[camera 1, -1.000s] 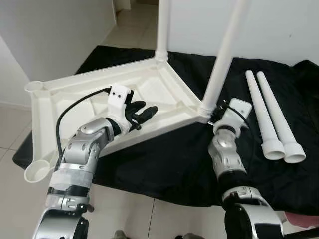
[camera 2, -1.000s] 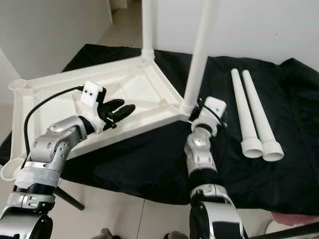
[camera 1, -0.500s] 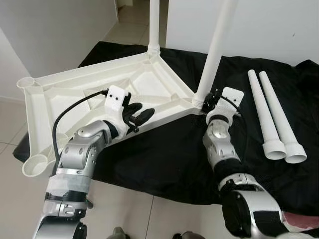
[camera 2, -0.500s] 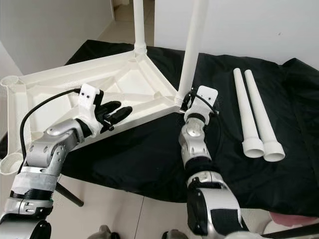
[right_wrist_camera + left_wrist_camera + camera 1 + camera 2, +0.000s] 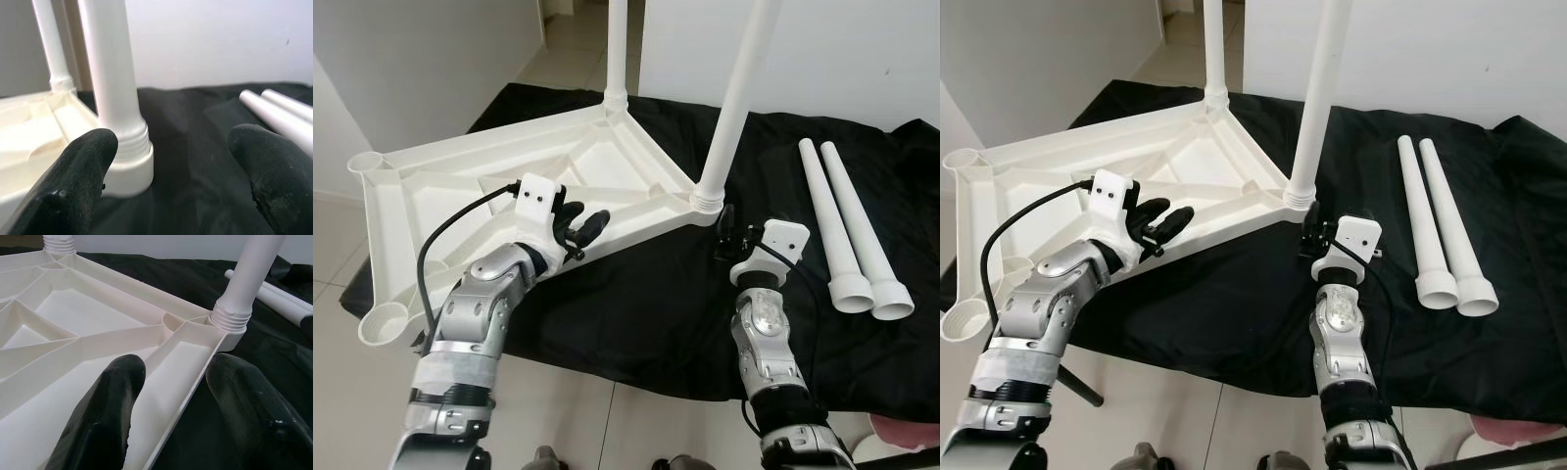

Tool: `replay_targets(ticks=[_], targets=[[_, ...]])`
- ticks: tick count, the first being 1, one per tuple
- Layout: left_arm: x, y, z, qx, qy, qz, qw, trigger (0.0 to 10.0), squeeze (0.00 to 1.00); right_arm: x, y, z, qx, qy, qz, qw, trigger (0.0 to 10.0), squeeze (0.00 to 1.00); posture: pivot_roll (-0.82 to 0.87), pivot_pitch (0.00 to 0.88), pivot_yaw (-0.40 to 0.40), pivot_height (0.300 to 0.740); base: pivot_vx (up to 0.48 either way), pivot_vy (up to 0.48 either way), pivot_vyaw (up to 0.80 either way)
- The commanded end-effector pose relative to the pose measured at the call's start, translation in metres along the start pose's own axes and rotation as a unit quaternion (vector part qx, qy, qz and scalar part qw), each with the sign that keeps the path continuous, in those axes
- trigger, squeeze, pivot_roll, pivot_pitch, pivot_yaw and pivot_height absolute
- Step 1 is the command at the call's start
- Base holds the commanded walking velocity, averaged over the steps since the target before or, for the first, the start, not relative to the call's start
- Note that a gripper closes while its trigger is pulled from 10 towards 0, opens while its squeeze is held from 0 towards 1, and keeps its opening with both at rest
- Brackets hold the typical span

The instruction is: Building children table

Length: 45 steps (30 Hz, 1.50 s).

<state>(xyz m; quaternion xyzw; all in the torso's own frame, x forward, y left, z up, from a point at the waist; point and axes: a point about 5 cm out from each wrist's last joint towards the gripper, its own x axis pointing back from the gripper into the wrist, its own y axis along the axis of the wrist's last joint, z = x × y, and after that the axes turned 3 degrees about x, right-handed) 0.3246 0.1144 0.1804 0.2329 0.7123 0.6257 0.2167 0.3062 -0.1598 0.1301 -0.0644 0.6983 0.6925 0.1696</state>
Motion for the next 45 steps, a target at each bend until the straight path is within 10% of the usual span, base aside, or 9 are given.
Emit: replay_targets(ticks=[1, 14, 22, 45], targets=[[0.001, -0.008, 0.0, 0.004, 0.01, 0.009, 1.0, 10.0, 0.0, 0.002, 0.0, 0.0, -0.002, 0.005, -0.003, 1.0, 10.0, 0.0, -0.05, 0.047, -0.006, 0.74, 0.0, 0.0, 0.0], [0.0, -0.032, -0.026, 0.012, -0.004, 0.012, 1.0, 10.0, 0.0, 0.021, -0.005, -0.001, 0.003, 0.039, 0.018, 0.999, 10.0, 0.0, -0.07, 0.011, -0.032, 0.74, 0.0, 0.0, 0.0], [0.01, -0.027, 0.007, -0.039, 0.037, 0.018, 0.998, 10.0, 0.0, 0.02, -0.002, -0.002, 0.002, 0.057, 0.016, 0.998, 10.0, 0.0, -0.06, 0.002, -0.037, 0.74, 0.0, 0.0, 0.0], [0.009, -0.027, 0.005, -0.048, 0.036, 0.009, 0.998, 10.0, 0.0, 0.02, -0.001, -0.002, 0.0, 0.063, 0.021, 0.998, 10.0, 0.0, -0.05, 0.0, -0.045, 0.74, 0.0, 0.0, 0.0]])
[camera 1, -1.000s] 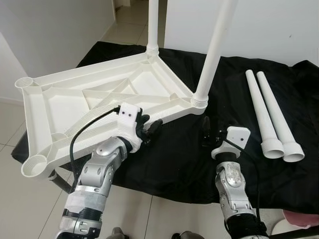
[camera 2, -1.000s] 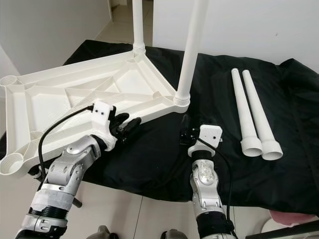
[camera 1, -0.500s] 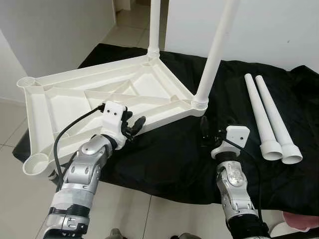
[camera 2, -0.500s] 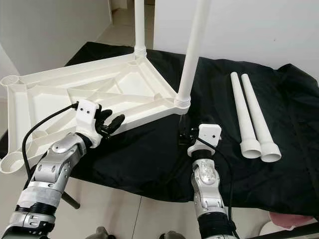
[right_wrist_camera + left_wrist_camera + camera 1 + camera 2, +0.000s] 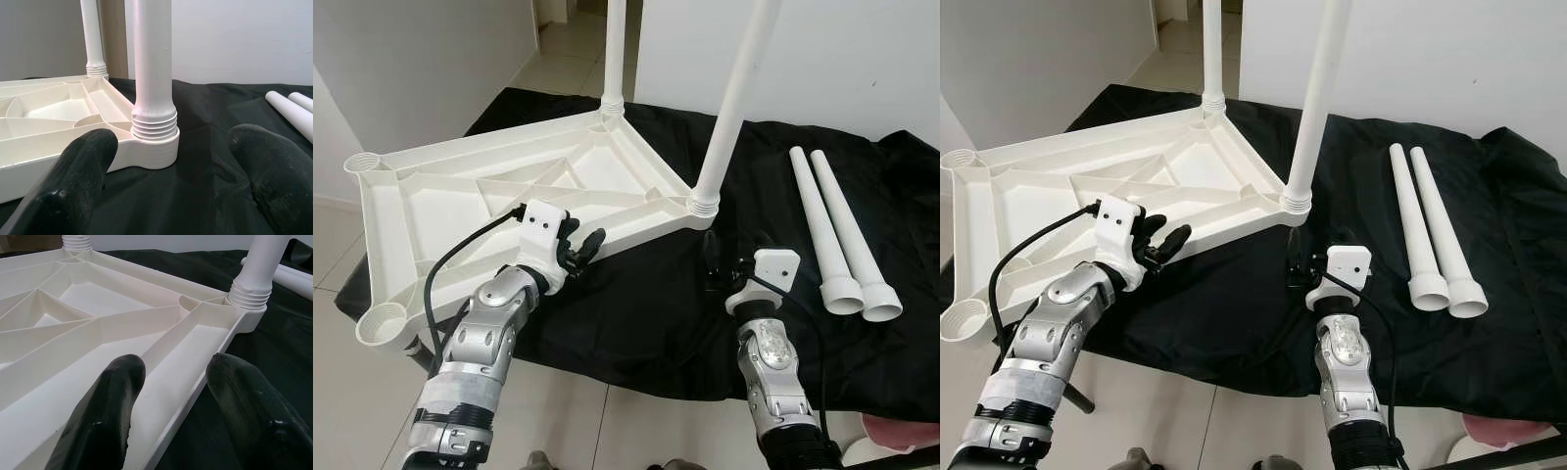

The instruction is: Building children table

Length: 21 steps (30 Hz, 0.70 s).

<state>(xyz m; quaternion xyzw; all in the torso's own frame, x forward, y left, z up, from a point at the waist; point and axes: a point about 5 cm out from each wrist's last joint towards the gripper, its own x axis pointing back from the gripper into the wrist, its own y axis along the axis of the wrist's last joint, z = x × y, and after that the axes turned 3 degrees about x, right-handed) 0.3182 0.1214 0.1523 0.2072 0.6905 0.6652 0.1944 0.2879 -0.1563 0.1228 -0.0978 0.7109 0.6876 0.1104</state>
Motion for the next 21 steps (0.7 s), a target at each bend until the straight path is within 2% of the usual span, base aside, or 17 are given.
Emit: replay_targets(ticks=[1, 3, 5, 8, 11, 14, 15, 21], targets=[[-0.001, 0.0, 0.0, -0.005, -0.001, 0.0, 1.0, 10.0, 0.0, 0.001, 0.0, -0.002, -0.003, -0.004, 0.003, 1.0, 10.0, 0.0, -0.05, 0.0, -0.045, 0.74, 0.0, 0.0, 0.0], [0.003, -0.005, 0.012, -0.03, 0.014, 0.027, 0.999, 10.0, 0.0, 0.001, 0.002, -0.003, -0.003, -0.007, 0.0, 1.0, 10.0, 0.0, -0.04, 0.008, -0.041, 0.74, 0.0, 0.0, 0.0], [0.003, -0.005, 0.012, -0.03, 0.014, 0.027, 0.999, 10.0, 0.0, 0.001, 0.002, -0.003, -0.003, -0.007, 0.0, 1.0, 10.0, 0.0, -0.04, 0.008, -0.041, 0.74, 0.0, 0.0, 0.0], [0.011, -0.014, 0.034, -0.058, 0.037, 0.083, 0.994, 10.0, 0.0, 0.002, 0.002, -0.001, -0.005, -0.008, 0.001, 1.0, 10.0, 0.0, -0.01, 0.024, -0.028, 0.74, 0.0, 0.0, 0.0], [0.019, -0.021, 0.048, -0.079, 0.045, 0.125, 0.988, 10.0, 0.0, 0.003, 0.002, 0.0, -0.007, -0.008, 0.001, 1.0, 10.0, 0.0, 0.0, 0.028, -0.022, 0.74, 0.0, 0.0, 0.0], [0.022, -0.021, 0.052, -0.085, 0.05, 0.132, 0.986, 10.0, 0.0, 0.003, 0.001, 0.001, -0.008, -0.008, 0.002, 1.0, 10.0, 0.0, 0.0, 0.029, -0.014, 0.74, 0.0, 0.0, 0.0], [0.025, -0.023, 0.06, -0.084, 0.062, 0.146, 0.984, 10.0, 0.0, 0.004, 0.0, -0.001, -0.007, -0.013, 0.003, 1.0, 10.0, 0.0, 0.0, 0.029, -0.004, 0.74, 0.0, 0.0, 0.0], [0.028, -0.021, 0.071, -0.084, 0.076, 0.159, 0.981, 10.0, 0.0, 0.006, 0.001, -0.004, -0.007, -0.024, 0.003, 1.0, 10.0, 0.0, 0.0, 0.043, 0.013, 0.74, 0.0, 0.0, 0.0]])
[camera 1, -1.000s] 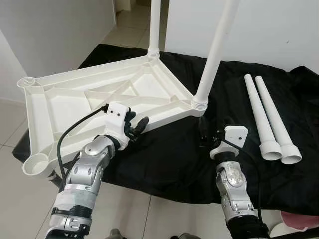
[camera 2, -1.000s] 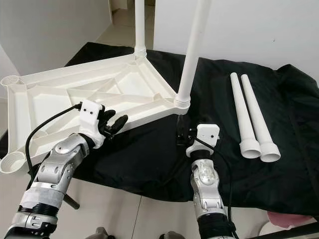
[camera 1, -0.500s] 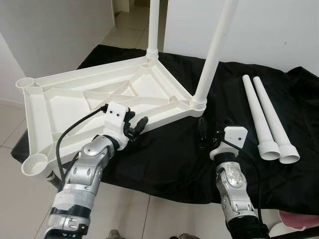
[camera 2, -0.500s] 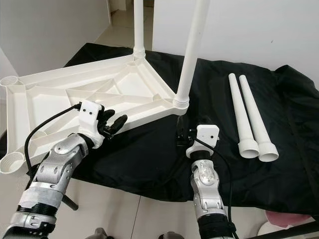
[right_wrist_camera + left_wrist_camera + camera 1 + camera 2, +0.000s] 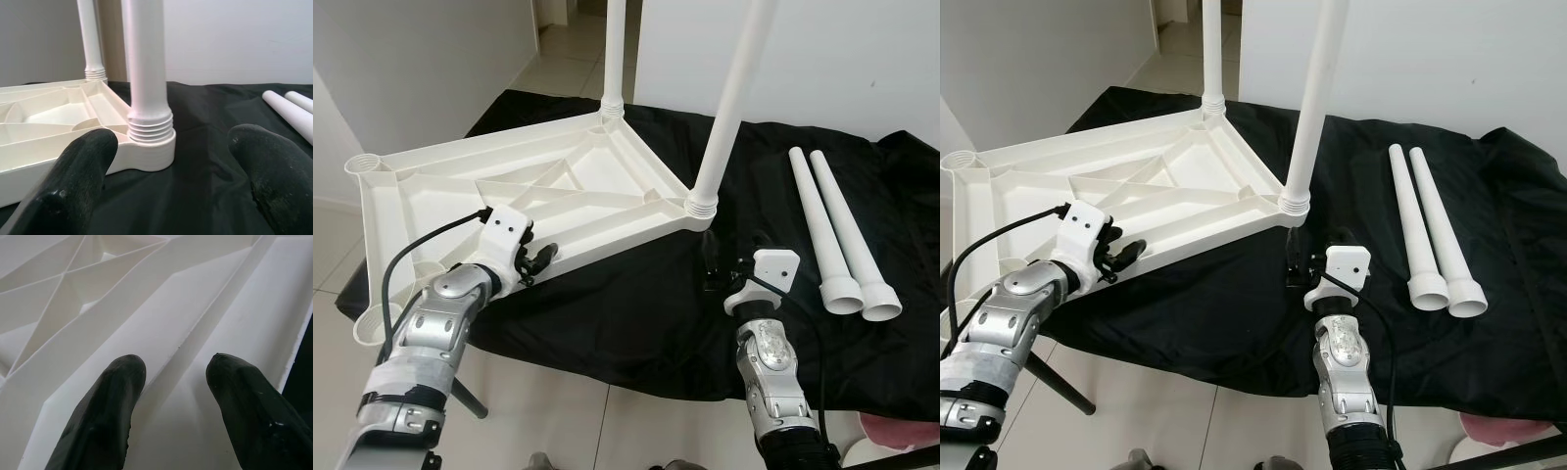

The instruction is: Building children table

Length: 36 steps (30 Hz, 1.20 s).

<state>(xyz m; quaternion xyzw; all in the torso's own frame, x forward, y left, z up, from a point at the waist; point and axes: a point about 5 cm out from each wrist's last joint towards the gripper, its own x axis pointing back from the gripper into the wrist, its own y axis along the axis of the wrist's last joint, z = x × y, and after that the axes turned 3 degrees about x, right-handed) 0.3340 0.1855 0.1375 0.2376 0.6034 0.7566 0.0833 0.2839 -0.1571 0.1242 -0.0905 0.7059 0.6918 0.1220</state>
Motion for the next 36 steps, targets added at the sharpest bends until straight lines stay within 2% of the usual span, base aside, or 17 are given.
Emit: replay_targets(ticks=[1, 4, 9, 14, 22, 24, 25, 26, 29, 35, 36], targets=[[0.002, -0.01, 0.009, 0.009, 0.019, 0.035, 0.999, 10.0, 0.0, 0.003, -0.002, -0.004, -0.002, -0.013, 0.007, 1.0, 10.0, 0.0, 0.0, 0.044, 0.017, 0.74, 0.0, 0.0, 0.0], [0.001, -0.007, 0.017, 0.008, 0.033, 0.032, 0.999, 10.0, 0.0, 0.004, -0.003, -0.004, -0.002, -0.019, 0.008, 1.0, 10.0, 0.0, 0.0, 0.047, 0.021, 0.74, 0.0, 0.0, 0.0], [0.0, 0.002, 0.021, 0.0, 0.03, 0.014, 0.999, 10.0, 0.0, 0.003, -0.003, -0.003, -0.005, -0.022, 0.008, 1.0, 10.0, 0.0, 0.01, 0.045, 0.024, 0.74, 0.0, 0.0, 0.0], [-0.001, 0.003, 0.022, -0.005, 0.024, 0.019, 1.0, 10.0, 0.0, 0.003, -0.004, 0.0, -0.007, -0.021, 0.008, 1.0, 10.0, 0.0, 0.01, 0.049, 0.028, 0.74, 0.0, 0.0, 0.0], [-0.005, -0.002, 0.024, -0.015, -0.011, 0.064, 0.998, 10.0, 0.0, -0.005, -0.001, -0.001, -0.008, -0.023, 0.004, 1.0, 10.0, 0.0, 0.02, 0.06, 0.027, 0.74, 0.0, 0.0, 0.0], [-0.006, -0.006, 0.025, -0.01, -0.035, 0.095, 0.995, 10.0, 0.0, -0.01, 0.001, -0.002, -0.008, -0.023, 0.001, 1.0, 10.0, 0.0, 0.01, 0.08, 0.044, 0.74, 0.0, 0.0, 0.0], [-0.006, -0.006, 0.025, -0.01, -0.035, 0.095, 0.995, 10.0, 0.0, -0.01, 0.001, -0.002, -0.008, -0.023, 0.001, 1.0, 10.0, 0.0, 0.01, 0.08, 0.044, 0.74, 0.0, 0.0, 0.0], [-0.006, -0.011, 0.027, -0.02, -0.042, 0.12, 0.992, 10.0, 0.0, -0.012, 0.003, -0.001, -0.005, -0.02, -0.004, 1.0, 10.0, 0.0, 0.01, 0.065, 0.047, 0.74, 0.0, 0.0, 0.0], [-0.005, -0.015, 0.03, -0.033, -0.047, 0.149, 0.987, 10.0, 0.0, -0.014, 0.004, -0.001, -0.002, -0.02, -0.006, 1.0, 10.0, 0.0, 0.01, 0.086, 0.044, 0.74, 0.0, 0.0, 0.0], [-0.007, -0.015, 0.034, -0.029, -0.047, 0.168, 0.984, 10.0, 0.0, -0.014, 0.004, 0.001, -0.003, -0.019, -0.005, 1.0, 10.0, 0.0, 0.01, 0.089, 0.035, 0.74, 0.0, 0.0, 0.0], [-0.007, -0.015, 0.037, -0.024, -0.036, 0.166, 0.985, 3.2, 0.0, -0.015, 0.004, 0.002, -0.004, -0.016, -0.004, 1.0, 10.0, 0.0, 0.0, 0.079, 0.029, 0.74, 0.0, 0.0, 0.0]])
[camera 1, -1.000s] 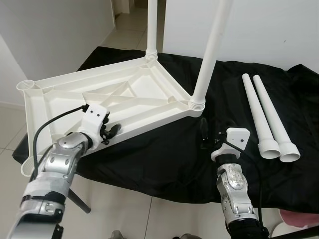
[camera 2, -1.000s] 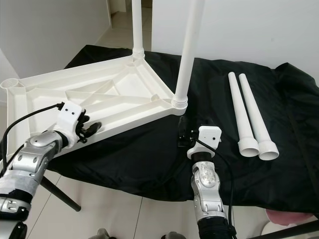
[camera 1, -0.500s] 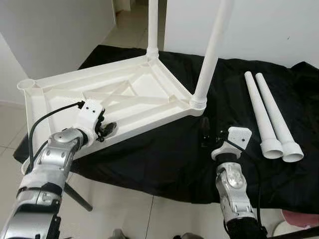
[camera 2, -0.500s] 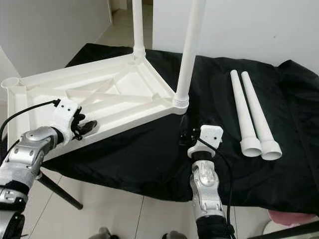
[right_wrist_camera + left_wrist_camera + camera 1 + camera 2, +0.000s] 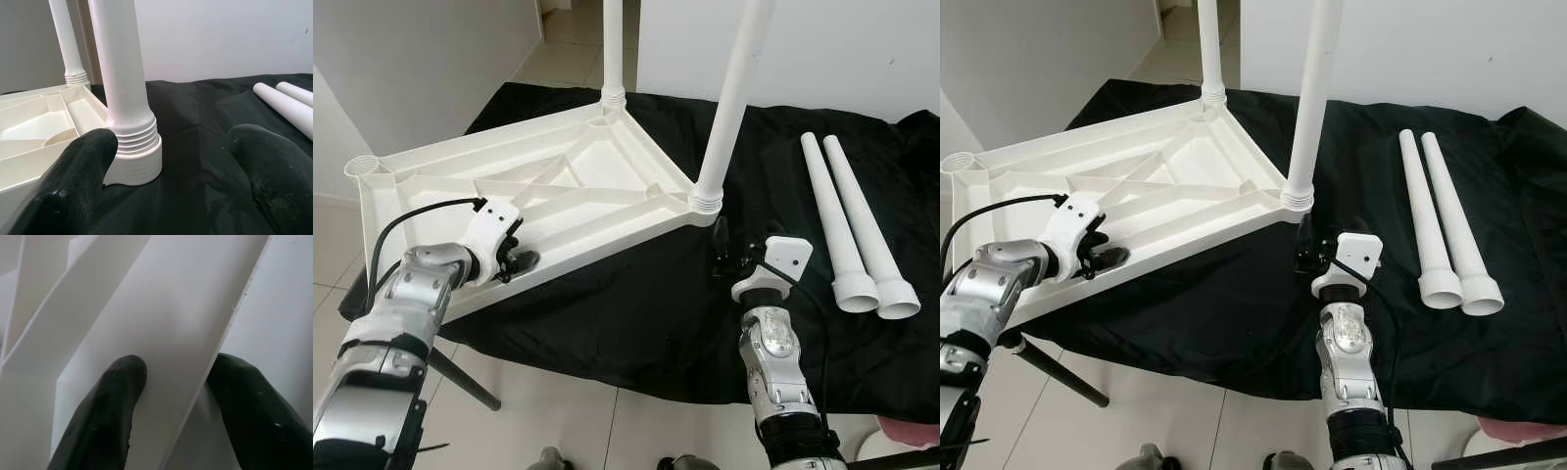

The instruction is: Building children table

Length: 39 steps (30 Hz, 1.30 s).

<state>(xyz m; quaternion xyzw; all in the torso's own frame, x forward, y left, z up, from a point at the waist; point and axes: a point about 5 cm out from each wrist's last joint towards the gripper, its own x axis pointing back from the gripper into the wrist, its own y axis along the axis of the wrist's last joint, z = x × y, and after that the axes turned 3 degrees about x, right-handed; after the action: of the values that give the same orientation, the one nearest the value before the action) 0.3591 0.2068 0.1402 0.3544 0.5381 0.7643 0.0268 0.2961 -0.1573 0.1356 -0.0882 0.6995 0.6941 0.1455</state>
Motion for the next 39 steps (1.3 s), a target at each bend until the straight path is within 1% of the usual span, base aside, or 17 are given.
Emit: replay_targets(ticks=[1, 2, 3, 7, 13, 17, 19, 21, 22, 23, 24, 25, 26, 31, 32, 36, 39], targets=[[0.002, -0.017, 0.005, 0.011, 0.02, 0.037, 0.999, 3.2, 0.0, 0.0, -0.003, 0.002, 0.0, 0.003, 0.011, 1.0, 10.0, 0.0, 0.0, 0.079, 0.029, 0.74, 0.0, 0.0, 0.0], [0.002, -0.017, 0.006, 0.014, 0.021, 0.034, 0.999, 3.2, 0.0, 0.0, -0.003, 0.003, -0.001, 0.004, 0.01, 1.0, 10.0, 0.0, 0.0, 0.079, 0.029, 0.74, 0.0, 0.0, 0.0], [0.001, -0.017, 0.005, 0.017, 0.022, 0.032, 0.999, 0.0, 0.0, 0.0, -0.002, 0.004, -0.002, 0.007, 0.008, 1.0, 10.0, 0.0, 0.0, 0.073, 0.032, 0.74, 0.0, 0.0, 0.0], [-0.001, -0.017, -0.002, 0.024, 0.014, 0.024, 0.999, 0.0, 0.0, 0.001, -0.003, 0.008, -0.002, 0.012, 0.007, 1.0, 10.0, 0.0, -0.01, 0.066, 0.034, 0.74, 0.0, 0.0, 0.0], [-0.01, -0.016, -0.03, 0.028, -0.022, 0.001, 0.999, 0.0, 0.0, 0.005, -0.004, 0.009, -0.002, 0.014, 0.009, 1.0, 10.0, 0.0, -0.01, 0.056, 0.036, 0.74, 0.0, 0.0, 0.0], [-0.016, -0.014, -0.054, 0.01, -0.063, -0.014, 0.998, 0.0, 0.0, 0.006, -0.005, 0.009, -0.002, 0.012, 0.01, 1.0, 10.0, 0.0, 0.01, 0.049, 0.046, 0.74, 0.0, 0.0, 0.0], [-0.021, -0.004, -0.073, 0.006, -0.087, -0.052, 0.995, 10.0, 0.0, 0.005, -0.006, 0.008, -0.003, 0.008, 0.01, 1.0, 10.0, 0.0, 0.01, 0.048, 0.044, 0.74, 0.0, 0.0, 0.0], [-0.021, -0.004, -0.073, 0.006, -0.087, -0.052, 0.995, 10.0, 0.0, 0.005, -0.006, 0.008, -0.003, 0.008, 0.01, 1.0, 10.0, 0.0, 0.01, 0.048, 0.044, 0.74, 0.0, 0.0, 0.0], [-0.022, 0.001, -0.086, 0.011, -0.106, -0.077, 0.991, 10.0, 0.0, 0.004, -0.006, 0.008, -0.004, 0.006, 0.009, 1.0, 10.0, 0.0, 0.02, 0.046, 0.045, 0.74, 0.0, 0.0, 0.0], [-0.022, 0.001, -0.086, 0.011, -0.106, -0.077, 0.991, 10.0, 0.0, 0.004, -0.006, 0.008, -0.004, 0.006, 0.009, 1.0, 10.0, 0.0, 0.02, 0.046, 0.045, 0.74, 0.0, 0.0, 0.0], [-0.022, 0.005, -0.094, 0.016, -0.117, -0.092, 0.989, 10.0, 0.87, 0.004, -0.006, 0.008, -0.005, 0.005, 0.009, 1.0, 10.0, 0.0, 0.02, 0.046, 0.045, 0.74, 0.0, 0.0, 0.0], [-0.021, 0.009, -0.103, 0.03, -0.135, -0.111, 0.984, 10.0, 1.0, 0.003, -0.006, 0.009, -0.005, 0.004, 0.009, 1.0, 10.0, 0.0, 0.02, 0.042, 0.042, 0.74, 0.0, 0.0, 0.0], [-0.019, 0.012, -0.109, 0.038, -0.148, -0.121, 0.981, 10.0, 1.0, 0.003, -0.006, 0.009, -0.006, 0.004, 0.008, 1.0, 10.0, 0.0, 0.02, 0.042, 0.043, 0.74, 0.0, 0.0, 0.0], [-0.014, 0.017, -0.118, 0.036, -0.168, -0.141, 0.975, 10.0, 1.0, 0.003, -0.006, 0.009, -0.005, 0.003, 0.008, 1.0, 10.0, 0.0, 0.02, 0.042, 0.043, 0.74, 0.0, 0.0, 0.0], [-0.009, 0.022, -0.121, 0.047, -0.176, -0.161, 0.97, 10.0, 0.0, 0.004, -0.005, 0.003, -0.001, -0.01, 0.007, 1.0, 10.0, 0.0, 0.02, 0.047, 0.041, 0.74, 0.0, 0.0, 0.0], [0.002, 0.037, -0.106, 0.107, -0.135, -0.228, 0.958, 10.0, 0.0, 0.005, 0.0, -0.016, 0.017, -0.061, -0.003, 0.998, 10.0, 0.0, 0.01, 0.048, 0.038, 0.74, 0.0, 0.0, 0.0], [0.007, 0.043, -0.099, 0.119, -0.118, -0.255, 0.952, 10.0, 0.0, 0.006, 0.003, -0.021, 0.019, -0.075, -0.006, 0.997, 10.0, 0.0, 0.01, 0.048, 0.035, 0.74, 0.0, 0.0, 0.0]])
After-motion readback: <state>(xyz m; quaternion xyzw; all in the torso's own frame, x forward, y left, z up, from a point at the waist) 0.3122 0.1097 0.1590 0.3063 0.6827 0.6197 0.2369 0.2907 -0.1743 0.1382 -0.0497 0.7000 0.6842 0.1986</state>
